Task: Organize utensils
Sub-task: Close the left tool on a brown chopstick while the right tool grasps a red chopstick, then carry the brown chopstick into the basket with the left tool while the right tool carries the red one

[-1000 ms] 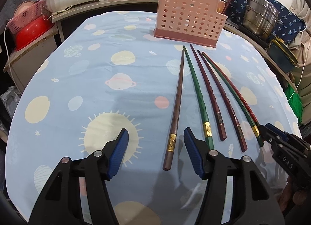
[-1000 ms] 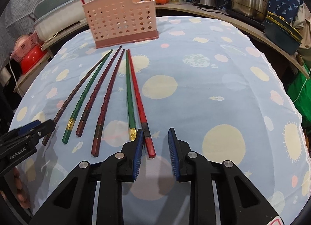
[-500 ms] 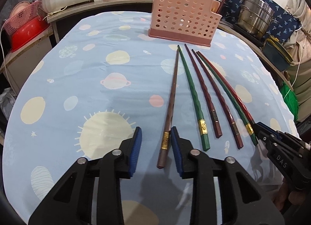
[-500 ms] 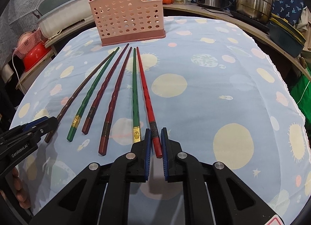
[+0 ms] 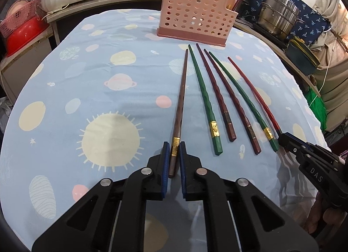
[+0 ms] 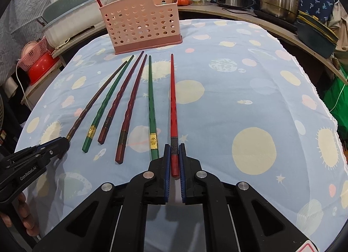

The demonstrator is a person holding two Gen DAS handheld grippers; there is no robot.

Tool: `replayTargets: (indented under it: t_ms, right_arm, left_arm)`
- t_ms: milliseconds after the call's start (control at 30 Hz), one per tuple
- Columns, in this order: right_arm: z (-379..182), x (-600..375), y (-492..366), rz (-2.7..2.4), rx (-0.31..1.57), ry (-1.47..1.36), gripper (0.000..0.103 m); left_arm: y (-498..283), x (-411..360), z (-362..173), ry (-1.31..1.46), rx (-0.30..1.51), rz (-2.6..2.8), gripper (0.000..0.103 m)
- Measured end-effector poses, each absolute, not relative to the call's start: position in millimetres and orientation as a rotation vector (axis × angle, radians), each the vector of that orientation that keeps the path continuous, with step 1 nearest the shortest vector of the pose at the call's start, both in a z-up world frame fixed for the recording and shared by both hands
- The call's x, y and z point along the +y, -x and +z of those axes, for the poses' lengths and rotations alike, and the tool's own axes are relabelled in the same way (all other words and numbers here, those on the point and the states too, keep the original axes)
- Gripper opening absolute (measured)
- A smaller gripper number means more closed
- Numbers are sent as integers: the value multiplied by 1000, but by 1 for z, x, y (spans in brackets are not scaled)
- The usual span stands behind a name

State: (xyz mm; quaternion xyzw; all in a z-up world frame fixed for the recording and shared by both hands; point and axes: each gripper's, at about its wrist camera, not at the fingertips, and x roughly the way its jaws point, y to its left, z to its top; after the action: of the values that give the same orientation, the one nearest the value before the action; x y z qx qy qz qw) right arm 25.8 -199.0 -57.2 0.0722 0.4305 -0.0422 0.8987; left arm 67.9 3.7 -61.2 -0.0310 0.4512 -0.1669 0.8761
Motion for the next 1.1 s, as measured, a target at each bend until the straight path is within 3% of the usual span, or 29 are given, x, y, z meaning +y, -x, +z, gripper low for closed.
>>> replayTargets:
  t_ms: [433,1100]
  right_arm:
    - [-26,-204,-3,-98,823,-158,7]
    - [113,-212,-2,-52,556,-125,7]
  left_arm:
    - [-52,12,-25,75,865,-350,7]
    - [-66,14,118,47,584,-362,7]
